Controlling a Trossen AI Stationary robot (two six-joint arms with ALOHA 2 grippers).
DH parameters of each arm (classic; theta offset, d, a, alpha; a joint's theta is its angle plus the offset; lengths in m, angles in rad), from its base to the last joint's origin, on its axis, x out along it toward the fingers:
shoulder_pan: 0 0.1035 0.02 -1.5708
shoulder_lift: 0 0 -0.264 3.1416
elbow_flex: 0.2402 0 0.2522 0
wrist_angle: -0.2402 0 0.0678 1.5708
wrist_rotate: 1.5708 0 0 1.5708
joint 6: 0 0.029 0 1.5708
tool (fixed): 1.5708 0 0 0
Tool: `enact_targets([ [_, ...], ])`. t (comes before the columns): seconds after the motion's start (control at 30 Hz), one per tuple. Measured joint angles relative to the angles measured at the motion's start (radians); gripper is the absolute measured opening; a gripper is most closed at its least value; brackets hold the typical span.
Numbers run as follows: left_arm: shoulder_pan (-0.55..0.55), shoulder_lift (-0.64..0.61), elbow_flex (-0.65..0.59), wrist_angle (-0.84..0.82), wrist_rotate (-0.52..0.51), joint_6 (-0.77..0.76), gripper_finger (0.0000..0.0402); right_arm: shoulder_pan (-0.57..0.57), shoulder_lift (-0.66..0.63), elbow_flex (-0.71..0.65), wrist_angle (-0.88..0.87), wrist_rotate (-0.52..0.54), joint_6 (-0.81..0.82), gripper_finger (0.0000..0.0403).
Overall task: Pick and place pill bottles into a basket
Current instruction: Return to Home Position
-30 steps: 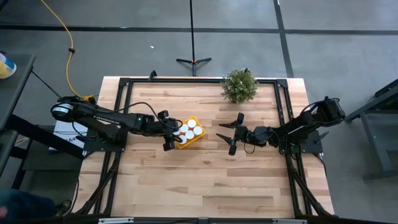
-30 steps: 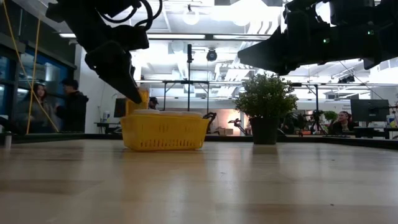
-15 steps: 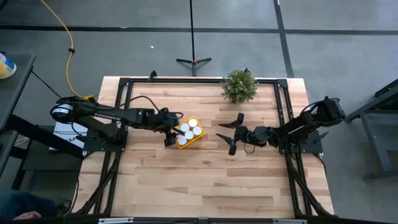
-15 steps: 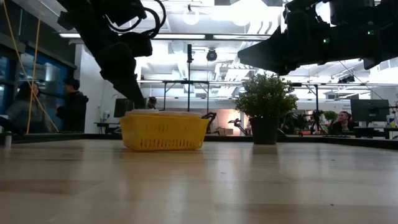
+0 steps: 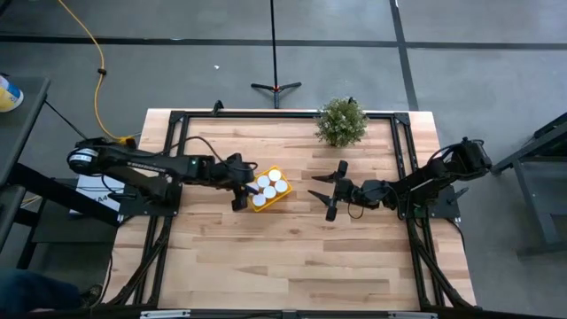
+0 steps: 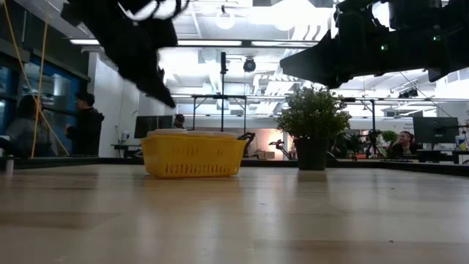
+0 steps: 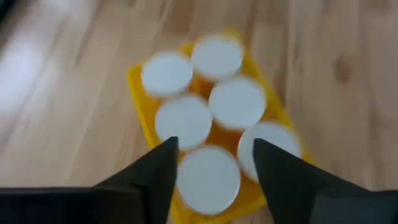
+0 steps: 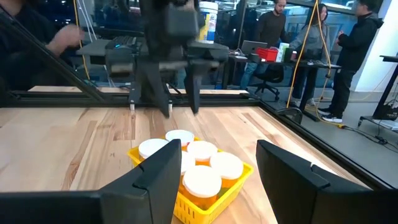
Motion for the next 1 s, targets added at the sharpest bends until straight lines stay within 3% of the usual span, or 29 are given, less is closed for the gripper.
enact_targets([
  [0.23,-0.055,-0.155,-0.003,0.032,0.004,0.048,0.0143,0.0,0.0,0.0,0.004,0.0,0.018,0.0199],
  [0.5,-0.145,-0.311,-0.194,0.342,0.009,0.158,0.0025,0.001,0.0,0.0,0.01,-0.004,0.022,0.0199],
  [0.77,-0.143,-0.533,-0.379,0.44,-0.014,0.164,0.0048,0.001,0.0,0.0,0.011,-0.004,0.026,0.0199],
  [0.87,-0.143,-0.651,-0.441,0.415,-0.044,0.162,0.0024,0.001,0.0,0.0,0.011,-0.004,0.026,0.0199],
  [1.0,-0.143,-0.798,-0.477,0.381,-0.019,0.144,0.0023,0.0,0.0,0.0,0.017,-0.004,0.027,0.0199],
])
